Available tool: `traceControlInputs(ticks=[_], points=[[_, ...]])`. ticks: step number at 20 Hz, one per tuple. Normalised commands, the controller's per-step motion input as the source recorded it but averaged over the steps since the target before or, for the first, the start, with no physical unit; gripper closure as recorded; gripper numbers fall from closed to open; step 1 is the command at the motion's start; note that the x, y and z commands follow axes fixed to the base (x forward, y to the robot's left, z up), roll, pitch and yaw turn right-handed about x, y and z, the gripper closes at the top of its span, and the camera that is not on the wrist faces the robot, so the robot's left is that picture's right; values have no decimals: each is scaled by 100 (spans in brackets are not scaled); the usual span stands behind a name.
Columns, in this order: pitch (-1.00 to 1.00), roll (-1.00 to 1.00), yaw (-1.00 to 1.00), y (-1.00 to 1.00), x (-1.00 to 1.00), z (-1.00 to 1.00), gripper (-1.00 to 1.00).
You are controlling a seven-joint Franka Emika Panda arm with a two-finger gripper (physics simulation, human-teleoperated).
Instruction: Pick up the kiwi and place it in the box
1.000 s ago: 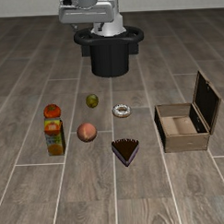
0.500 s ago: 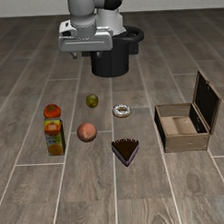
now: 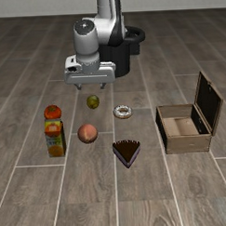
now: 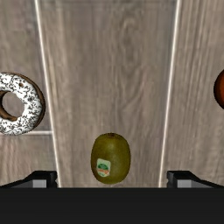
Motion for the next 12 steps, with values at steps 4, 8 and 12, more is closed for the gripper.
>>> traceControlInputs(ticks=[4,8,12], points=[[0,0,0,0,0,-100,-100],[0,0,0,0,-50,-50,-100],[0,0,0,0,-50,-25,100]])
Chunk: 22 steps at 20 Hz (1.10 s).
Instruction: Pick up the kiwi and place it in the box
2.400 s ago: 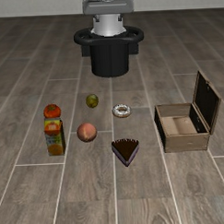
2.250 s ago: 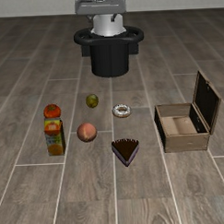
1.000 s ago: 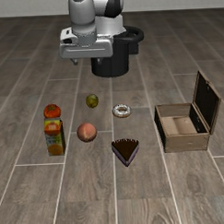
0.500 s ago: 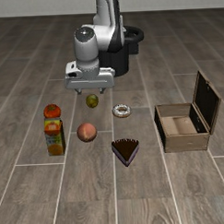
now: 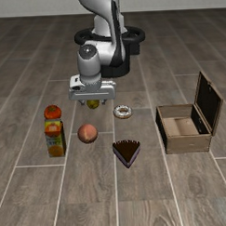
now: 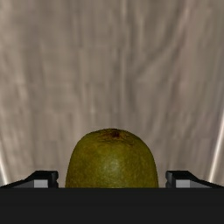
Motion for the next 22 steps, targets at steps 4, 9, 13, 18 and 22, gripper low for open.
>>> traceControlInputs(ticks=[4,9,13,18,22], points=[[0,0,0,0,0,0,100],[0,0,0,0,0,0,100],[0,0,0,0,0,25,100],[0,0,0,0,0,100,100],[0,0,0,0,0,100,100]])
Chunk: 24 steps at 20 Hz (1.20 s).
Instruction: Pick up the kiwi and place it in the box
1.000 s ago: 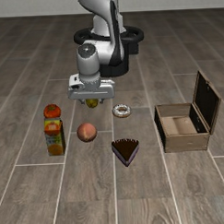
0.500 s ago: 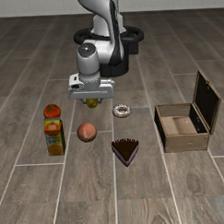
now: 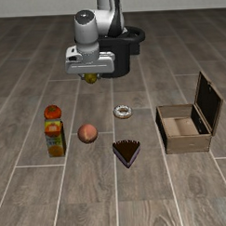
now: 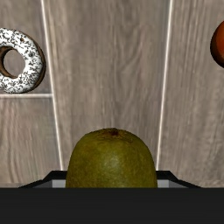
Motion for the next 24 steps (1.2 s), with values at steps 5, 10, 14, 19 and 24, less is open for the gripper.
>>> traceControlInputs(ticks=[5,10,14,19,24], points=[[0,0,0,40,0,60,100],[0,0,0,100,0,0,100],[0,0,0,100,0,0,100],[0,0,0,100,0,0,100],[0,0,0,100,0,0,100]])
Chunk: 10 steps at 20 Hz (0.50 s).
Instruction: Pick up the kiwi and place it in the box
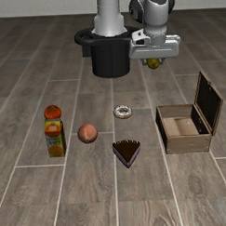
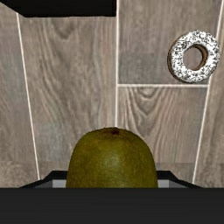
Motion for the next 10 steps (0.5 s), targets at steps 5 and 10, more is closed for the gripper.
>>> traceControlInputs(ticks=[5,10], points=[[0,0,0,80,20,0,100],[0,0,0,0,100,0,100]])
